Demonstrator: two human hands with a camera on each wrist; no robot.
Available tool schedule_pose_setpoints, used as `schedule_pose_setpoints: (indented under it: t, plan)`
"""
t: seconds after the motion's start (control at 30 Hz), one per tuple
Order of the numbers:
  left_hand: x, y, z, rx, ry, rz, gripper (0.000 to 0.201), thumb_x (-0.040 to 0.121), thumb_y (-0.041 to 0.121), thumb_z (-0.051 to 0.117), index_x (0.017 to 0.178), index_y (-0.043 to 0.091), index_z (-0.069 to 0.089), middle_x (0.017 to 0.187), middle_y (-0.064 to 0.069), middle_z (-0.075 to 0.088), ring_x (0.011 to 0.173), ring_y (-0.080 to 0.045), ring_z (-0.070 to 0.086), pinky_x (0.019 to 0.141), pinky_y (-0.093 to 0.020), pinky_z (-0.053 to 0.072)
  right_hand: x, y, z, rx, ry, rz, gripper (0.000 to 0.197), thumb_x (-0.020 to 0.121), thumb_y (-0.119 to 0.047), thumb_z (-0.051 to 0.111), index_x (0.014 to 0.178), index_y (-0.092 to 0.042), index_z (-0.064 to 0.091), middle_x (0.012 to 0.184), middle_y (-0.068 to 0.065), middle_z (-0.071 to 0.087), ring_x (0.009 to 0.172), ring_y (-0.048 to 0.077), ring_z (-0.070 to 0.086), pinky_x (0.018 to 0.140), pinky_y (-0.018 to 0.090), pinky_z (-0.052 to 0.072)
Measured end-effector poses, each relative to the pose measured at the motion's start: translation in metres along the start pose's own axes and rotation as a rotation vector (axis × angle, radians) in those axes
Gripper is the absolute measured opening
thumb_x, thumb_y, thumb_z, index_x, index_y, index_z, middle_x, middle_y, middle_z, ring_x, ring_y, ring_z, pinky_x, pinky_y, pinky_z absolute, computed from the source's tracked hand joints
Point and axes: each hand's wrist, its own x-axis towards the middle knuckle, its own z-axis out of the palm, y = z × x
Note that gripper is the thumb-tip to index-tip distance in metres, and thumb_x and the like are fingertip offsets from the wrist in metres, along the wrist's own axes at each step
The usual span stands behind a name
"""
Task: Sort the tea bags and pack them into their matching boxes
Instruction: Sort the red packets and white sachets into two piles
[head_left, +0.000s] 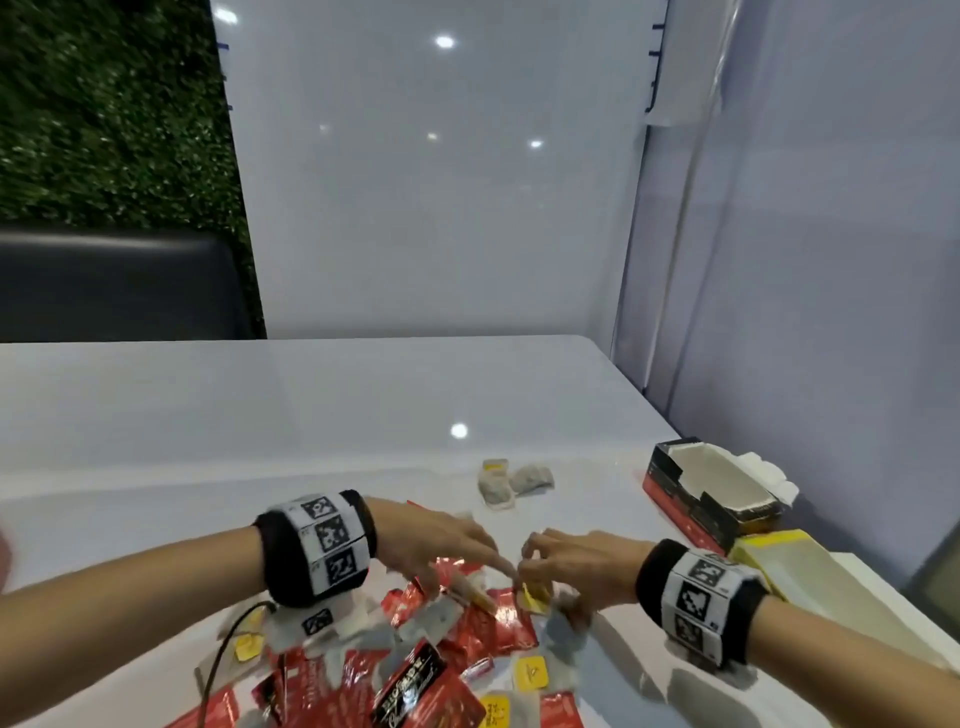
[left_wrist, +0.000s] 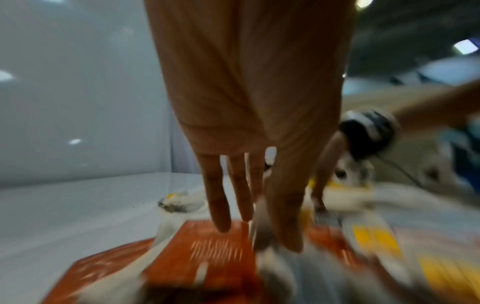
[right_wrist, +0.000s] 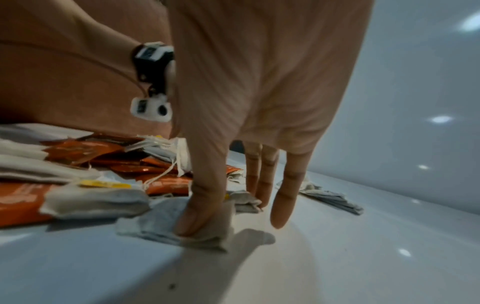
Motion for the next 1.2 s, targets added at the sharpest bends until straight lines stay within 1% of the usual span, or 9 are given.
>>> schedule_pose_setpoints:
  t: [0.07,0.13,0.3,0.53,0.67,0.77,0.9,1.07,1.2]
  plan:
    - [-0.009,0.003,0.017,0.209,-0.034,0.037,0.082,0.083,-0.006,0.054,0.146,0.035,0.022,0.151,-0.010,0.024,0.135,-0.027,0.030,0.095,-0.046,0.046,-0.005,-0.002,0.006,0.090,0.034,0.048,0.049,0.080,-0.012,0.068,0.125,-0.020,0.049,0.128,0.008,0.042,0.112,0.025,0.048,0.082,0.036,0.047]
    - [-0.011,0.000,0.028,0.288,-0.002,0.037,0.082,0.083,-0.008,0.053,0.144,0.037,0.023,0.151,-0.010,0.023,0.135,-0.027,0.029,0.088,-0.044,0.050,-0.010,-0.004,0.011,0.185,0.037,0.098,0.042,0.079,-0.011,0.070,0.118,-0.017,0.054,0.123,0.008,0.045,0.104,0.026,0.052,0.083,0.033,0.046]
    - [-0.002,0.004,0.042,0.281,0.156,0.062,0.045,0.092,0.010,0.053,0.134,0.023,0.046,0.140,-0.011,0.042,0.127,-0.026,0.039,0.092,-0.035,0.045,-0.020,-0.005,0.016,0.229,0.028,0.153,0.027,0.083,-0.015,0.065,0.109,-0.011,0.058,0.113,0.011,0.054,0.096,0.025,0.053,0.072,0.022,0.036]
    - [-0.007,0.006,0.056,0.140,0.223,-0.033,0.034,0.093,0.020,0.052,0.128,0.019,0.054,0.136,-0.006,0.051,0.123,-0.020,0.047,0.104,-0.032,0.039,-0.035,0.013,0.000,0.397,0.150,0.215,0.012,0.087,-0.015,0.061,0.099,-0.014,0.061,0.092,0.000,0.064,0.079,0.010,0.052,0.067,0.011,0.037]
    - [-0.023,-0.002,0.042,-0.148,0.385,-0.080,0.030,0.093,0.018,0.055,0.121,0.016,0.061,0.114,0.000,0.067,0.099,-0.006,0.062,0.086,-0.014,0.047,-0.033,0.022,-0.027,0.548,0.311,0.238,0.018,0.086,-0.005,0.057,0.079,-0.021,0.055,0.071,-0.013,0.057,0.061,0.006,0.057,0.062,0.012,0.045]
    - [-0.042,-0.007,0.022,-0.374,0.550,-0.145,0.036,0.084,0.035,0.061,0.117,0.019,0.062,0.100,0.011,0.065,0.087,0.005,0.061,0.081,-0.012,0.048,-0.034,0.029,-0.040,0.759,0.395,0.238,0.023,0.084,-0.003,0.062,0.071,-0.021,0.055,0.070,-0.007,0.060,0.058,-0.002,0.061,0.061,0.015,0.050]
    - [-0.059,-0.013,-0.014,-0.779,0.682,-0.130,0.029,0.088,0.013,0.062,0.116,0.012,0.055,0.100,-0.003,0.069,0.091,-0.018,0.069,0.075,-0.027,0.056,-0.039,0.037,-0.052,1.109,0.464,0.157,0.003,0.084,-0.007,0.063,0.087,-0.006,0.062,0.084,0.011,0.068,0.079,0.019,0.067,0.069,0.026,0.055]
    - [-0.033,-0.030,-0.047,-0.741,0.829,-0.236,0.014,0.089,0.008,0.059,0.103,0.007,0.059,0.091,-0.011,0.067,0.076,-0.014,0.068,0.064,-0.025,0.057,-0.045,0.039,-0.066,1.343,0.595,0.070,0.011,0.089,-0.004,0.057,0.099,-0.001,0.062,0.099,0.017,0.069,0.086,0.026,0.067,0.069,0.026,0.054]
    - [0.026,-0.058,-0.054,-0.692,0.821,-0.374,0.017,0.086,0.007,0.062,0.102,0.000,0.059,0.098,-0.018,0.062,0.069,-0.022,0.066,0.070,-0.033,0.060,-0.038,0.047,-0.078,1.328,0.661,0.140,0.023,0.086,-0.008,0.063,0.102,0.009,0.058,0.102,0.021,0.069,0.082,0.023,0.066,0.064,0.024,0.053]
